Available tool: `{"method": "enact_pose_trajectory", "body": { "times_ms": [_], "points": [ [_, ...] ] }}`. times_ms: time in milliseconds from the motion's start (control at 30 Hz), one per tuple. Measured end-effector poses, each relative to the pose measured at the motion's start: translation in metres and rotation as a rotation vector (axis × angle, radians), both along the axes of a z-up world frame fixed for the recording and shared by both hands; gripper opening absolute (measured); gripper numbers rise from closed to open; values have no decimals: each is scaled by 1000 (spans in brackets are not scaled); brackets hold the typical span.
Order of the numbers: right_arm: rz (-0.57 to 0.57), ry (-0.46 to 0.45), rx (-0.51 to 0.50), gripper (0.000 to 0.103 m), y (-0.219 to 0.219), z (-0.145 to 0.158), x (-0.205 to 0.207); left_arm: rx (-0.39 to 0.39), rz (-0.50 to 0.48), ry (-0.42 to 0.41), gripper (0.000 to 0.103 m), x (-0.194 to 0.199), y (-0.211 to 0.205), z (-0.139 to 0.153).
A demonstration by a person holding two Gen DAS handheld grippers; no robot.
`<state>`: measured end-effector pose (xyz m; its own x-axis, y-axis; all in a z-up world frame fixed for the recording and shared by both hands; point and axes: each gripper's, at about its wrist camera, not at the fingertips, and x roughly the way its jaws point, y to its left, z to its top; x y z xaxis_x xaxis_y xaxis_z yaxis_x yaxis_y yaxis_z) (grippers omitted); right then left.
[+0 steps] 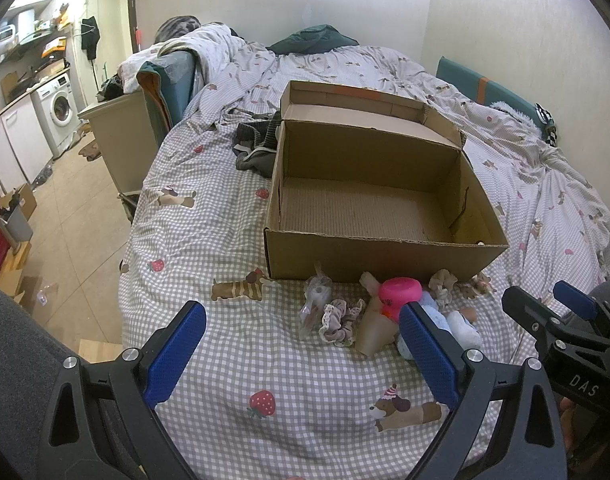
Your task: Organize soft objects
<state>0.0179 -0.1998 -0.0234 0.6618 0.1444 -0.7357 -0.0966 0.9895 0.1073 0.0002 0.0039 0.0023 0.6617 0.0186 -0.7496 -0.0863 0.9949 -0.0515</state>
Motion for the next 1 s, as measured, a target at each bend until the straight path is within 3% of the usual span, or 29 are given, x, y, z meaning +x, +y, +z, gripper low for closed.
{"method": "enact_pose_trajectory", "body": {
  "times_ms": [300,433,567,700,833,1000],
  "points": [
    [21,-1,27,103,3,3,-2,12,13,18,97,-2,2,-7],
    [29,24,61,103,-1,9,4,60,33,71,97,8,6,-9],
    [30,53,65,103,-8,16,13,49,49,94,97,18,14,-4],
    [62,65,79,103,-15,24,20,32,60,160,97,32,23,-6],
    [115,83,130,103,-21,26,29,63,93,245,97,49,34,-14],
    [148,184,182,103,-24,9,46,9,139,334,97,70,54,-29]
  ]
}}
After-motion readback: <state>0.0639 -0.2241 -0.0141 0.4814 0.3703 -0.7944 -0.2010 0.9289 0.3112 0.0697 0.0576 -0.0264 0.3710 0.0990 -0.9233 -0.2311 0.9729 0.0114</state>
